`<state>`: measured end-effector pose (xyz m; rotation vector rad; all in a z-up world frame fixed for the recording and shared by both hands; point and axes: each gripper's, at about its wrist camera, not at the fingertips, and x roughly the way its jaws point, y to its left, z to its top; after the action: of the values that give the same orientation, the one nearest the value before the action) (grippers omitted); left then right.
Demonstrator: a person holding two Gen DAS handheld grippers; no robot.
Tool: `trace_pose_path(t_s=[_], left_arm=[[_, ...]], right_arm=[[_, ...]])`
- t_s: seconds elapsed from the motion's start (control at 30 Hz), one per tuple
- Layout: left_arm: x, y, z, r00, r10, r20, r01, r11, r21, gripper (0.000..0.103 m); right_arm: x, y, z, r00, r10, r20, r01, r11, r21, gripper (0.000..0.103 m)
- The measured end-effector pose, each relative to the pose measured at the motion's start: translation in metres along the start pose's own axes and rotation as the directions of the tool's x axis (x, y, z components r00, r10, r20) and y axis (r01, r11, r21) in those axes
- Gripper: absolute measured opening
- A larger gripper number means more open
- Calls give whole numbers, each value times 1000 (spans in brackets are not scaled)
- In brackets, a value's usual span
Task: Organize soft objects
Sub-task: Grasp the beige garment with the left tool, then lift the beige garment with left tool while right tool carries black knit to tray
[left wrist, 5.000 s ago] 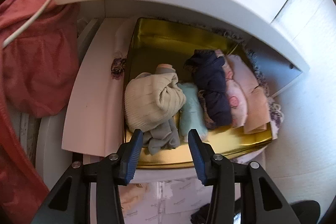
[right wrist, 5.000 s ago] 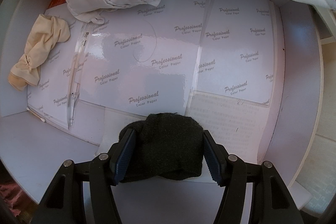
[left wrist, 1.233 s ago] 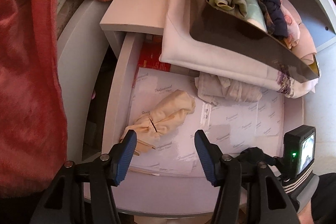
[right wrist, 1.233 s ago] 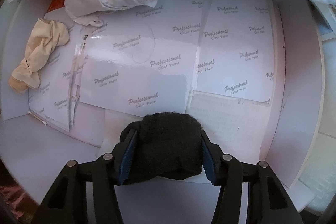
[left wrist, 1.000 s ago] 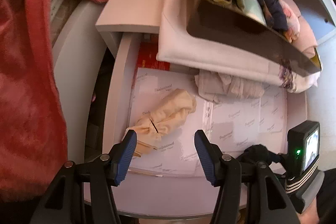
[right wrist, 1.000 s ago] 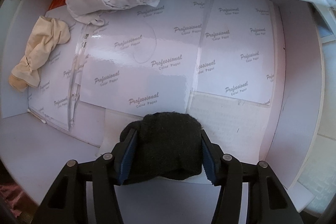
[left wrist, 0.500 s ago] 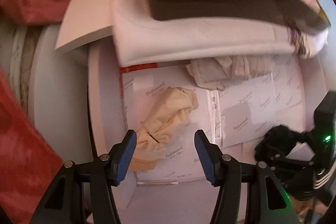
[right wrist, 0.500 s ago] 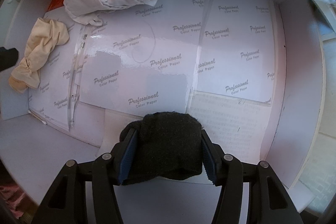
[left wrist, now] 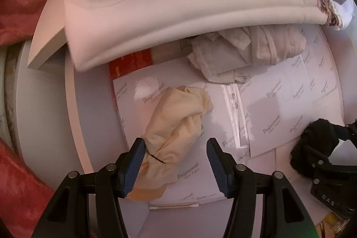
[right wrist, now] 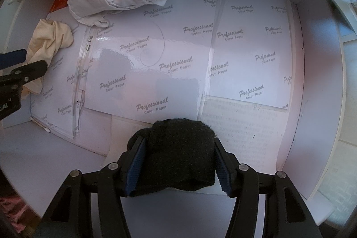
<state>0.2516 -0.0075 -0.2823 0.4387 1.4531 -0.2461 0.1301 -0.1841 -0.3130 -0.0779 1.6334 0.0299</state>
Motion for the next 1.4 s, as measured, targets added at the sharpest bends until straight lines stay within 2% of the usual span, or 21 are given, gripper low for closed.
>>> trace_pose_path(t_s=[0.13,0.33,0.4,0.53,0.6,0.63,0.67,0.73,0.8,0.9,1.0,1.13,1.23,1.4], left_arm=[[6,-4,7,1000,14,-3,-14,1000,4,58],[13,3,13,1000,11,0,-10,999,-47,57],[15,7,12,1000,30,2,-30,998,-54,43],[13,16,13,1000,-3,13,4,996,-92,32],[10,20,11,999,-44,24,47,992,-117,28],[10,21,5,995,-97,35,101,985,-143,28],[8,23,5,986,-160,44,165,972,-167,27],[2,23,4,977,-202,62,210,961,-180,27],[-2,24,1,955,-287,75,297,931,-212,27],[-3,20,-4,943,-328,66,334,909,-249,27],[9,15,-17,953,-302,10,292,913,-284,27],[21,5,-32,959,-284,-14,266,913,-310,27],[18,-6,-34,970,-241,-7,230,935,-270,28],[18,-19,-41,979,-206,-3,200,954,-221,28]], right_arm=[[0,1,-2,1000,-1,1,1,1000,-2,59],[-2,0,-2,1000,-2,2,2,1000,-1,59],[-2,1,-2,1000,-2,3,2,1000,-2,59],[-2,1,-2,1000,0,4,0,1000,-1,59],[-2,1,-2,1000,-1,4,1,1000,-2,59],[-2,1,-2,1000,0,4,0,1000,-1,59],[-2,0,-2,1000,1,4,-1,1000,-1,59],[-3,1,-2,1000,0,4,0,1000,0,59],[-3,1,-2,1000,0,5,0,1000,-1,59],[-3,1,-1,1000,-2,5,2,1000,-3,59],[-2,2,0,1000,-5,7,5,1000,-7,59],[-4,0,1,1000,2,14,-2,1000,4,58],[-12,-6,2,999,14,37,-15,999,30,54],[-40,-19,6,993,51,111,-62,994,91,51]])
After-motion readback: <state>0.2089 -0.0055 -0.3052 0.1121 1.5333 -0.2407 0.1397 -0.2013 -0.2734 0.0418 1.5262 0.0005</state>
